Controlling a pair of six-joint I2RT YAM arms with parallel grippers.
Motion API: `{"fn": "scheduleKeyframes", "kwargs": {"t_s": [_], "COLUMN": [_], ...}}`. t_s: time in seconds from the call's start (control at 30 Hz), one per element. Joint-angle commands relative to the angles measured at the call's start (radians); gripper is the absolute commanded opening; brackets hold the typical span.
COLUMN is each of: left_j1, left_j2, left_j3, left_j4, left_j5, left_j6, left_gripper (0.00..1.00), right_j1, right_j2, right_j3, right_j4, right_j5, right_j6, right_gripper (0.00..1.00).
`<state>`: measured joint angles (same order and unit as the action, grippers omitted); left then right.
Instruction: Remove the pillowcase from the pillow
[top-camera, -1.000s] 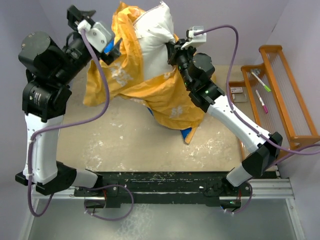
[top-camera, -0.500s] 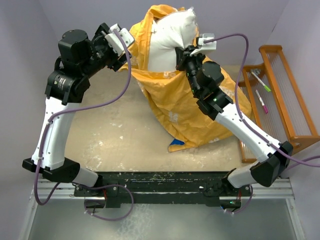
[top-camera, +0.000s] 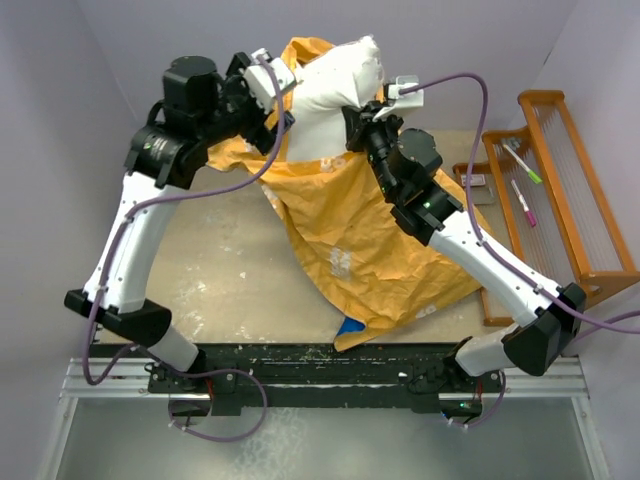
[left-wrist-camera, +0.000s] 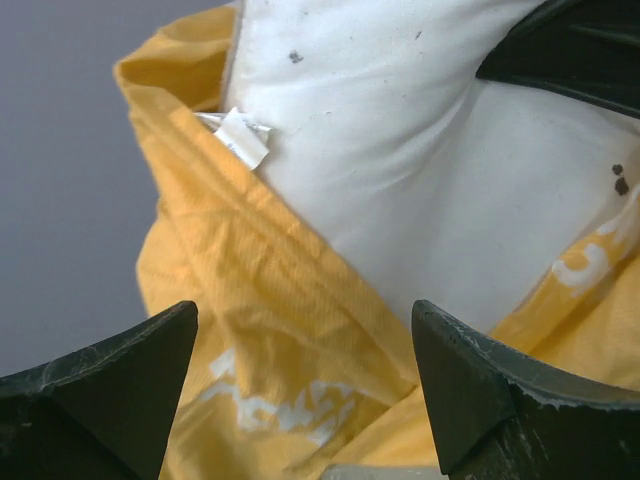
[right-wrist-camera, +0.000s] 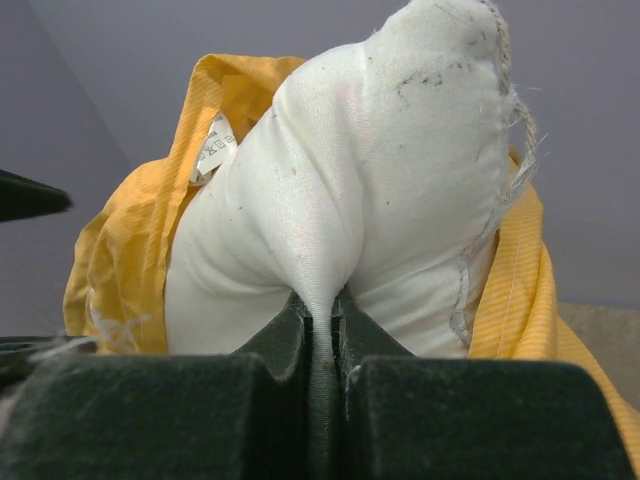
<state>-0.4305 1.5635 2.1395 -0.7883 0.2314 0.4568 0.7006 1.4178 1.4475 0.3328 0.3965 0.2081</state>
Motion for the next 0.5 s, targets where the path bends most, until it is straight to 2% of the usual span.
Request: {"fn": "scheduleKeyframes", "kwargs": {"t_s": [0.0, 0.2, 0.33, 0.4, 0.47], "left_j1": [-0.007, -0.005, 0.006, 0.017, 0.028], "left_j2": [0.085, 0.12, 0.109, 0.078, 0.038], "left_j3": [0.009, 0.022, 0.007, -0.045, -0.136], "left_j4": [0.013, 0.052, 0.066, 0.104, 0.158], "left_j5": [-0.051, -0.066, -0.136, -0.169, -0.183], "left_j6": [-0.081, -0.168, -0.17, -0.148, -0.117], "left_gripper": [0.88, 0.76, 0.55, 0.42, 0.34], "right_j1": [0.012, 0.014, 0.015, 0.014, 0.013], "right_j2": [-0.049, -0.057, -0.061, -0.067, -0.067], "right_j3": [0.011, -0.03, -0.043, -0.052, -0.051], "right_j4": [0.161, 0.172, 0.142, 0.156, 0.161], "right_j5": [-0.023, -0.018, -0.039, -0.04, -0.051], "right_j6": [0.049, 0.039, 0.04, 0.048, 0.047], "right_gripper": [0.0, 0.0, 0.0, 0.0, 0.0]}}
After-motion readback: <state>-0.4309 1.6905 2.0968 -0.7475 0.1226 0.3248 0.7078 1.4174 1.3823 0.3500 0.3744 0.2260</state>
